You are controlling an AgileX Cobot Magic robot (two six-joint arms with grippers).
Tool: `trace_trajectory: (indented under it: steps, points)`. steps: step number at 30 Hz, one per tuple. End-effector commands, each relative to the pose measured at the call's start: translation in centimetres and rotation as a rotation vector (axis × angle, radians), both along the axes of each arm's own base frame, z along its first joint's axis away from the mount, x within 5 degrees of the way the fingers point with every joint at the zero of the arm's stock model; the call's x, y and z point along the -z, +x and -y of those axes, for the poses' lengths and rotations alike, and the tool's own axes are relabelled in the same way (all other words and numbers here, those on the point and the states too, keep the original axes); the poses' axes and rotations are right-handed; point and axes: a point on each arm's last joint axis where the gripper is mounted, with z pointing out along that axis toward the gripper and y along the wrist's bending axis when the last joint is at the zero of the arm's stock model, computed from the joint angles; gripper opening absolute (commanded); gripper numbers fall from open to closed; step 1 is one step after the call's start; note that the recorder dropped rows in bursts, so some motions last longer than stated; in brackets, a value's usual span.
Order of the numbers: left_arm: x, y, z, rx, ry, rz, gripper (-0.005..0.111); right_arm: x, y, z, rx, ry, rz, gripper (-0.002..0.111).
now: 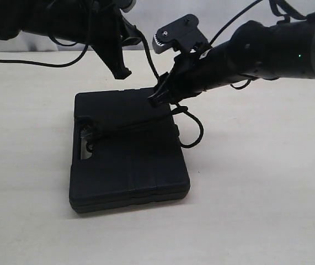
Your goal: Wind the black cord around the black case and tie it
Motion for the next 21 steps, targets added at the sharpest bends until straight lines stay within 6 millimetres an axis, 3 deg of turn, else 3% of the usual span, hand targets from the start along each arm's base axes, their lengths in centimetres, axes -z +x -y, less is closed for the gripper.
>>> trace_trajectory:
  steps: [1, 2, 5, 8, 15, 18, 21]
  points:
    - [-0.3, -0.4, 0.2, 0.019, -0.016, -0.014, 0.000, 0.3, -0.4, -1.2, -0.068, -0.039, 0.043, 0.014]
    - [-0.2, -0.5, 0.3, 0.039, -0.013, -0.025, 0.000, 0.3, -0.5, -1.4, -0.074, -0.039, 0.043, 0.005]
    - [0.2, -1.2, 0.5, 0.125, 0.033, -0.051, 0.000, -0.2, -0.6, -1.4, -0.089, -0.049, 0.066, 0.004]
    - [0.1, -1.1, 0.5, 0.104, 0.014, -0.055, 0.001, -0.7, -0.6, -1.1, -0.076, -0.041, 0.075, 0.004]
    - [0.4, -1.5, 0.6, 0.142, 0.028, -0.104, 0.035, -0.5, 0.5, 1.7, 0.060, 0.000, 0.070, 0.004]
    - [1.2, -2.5, 0.3, 0.232, 0.128, -0.174, 0.042, -1.0, 0.8, 2.8, 0.116, 0.031, 0.054, 0.004]
    - [2.5, -3.4, 0.4, 0.333, 0.177, -0.280, 0.042, -1.8, 0.6, 3.3, 0.148, 0.063, 0.043, 0.004]
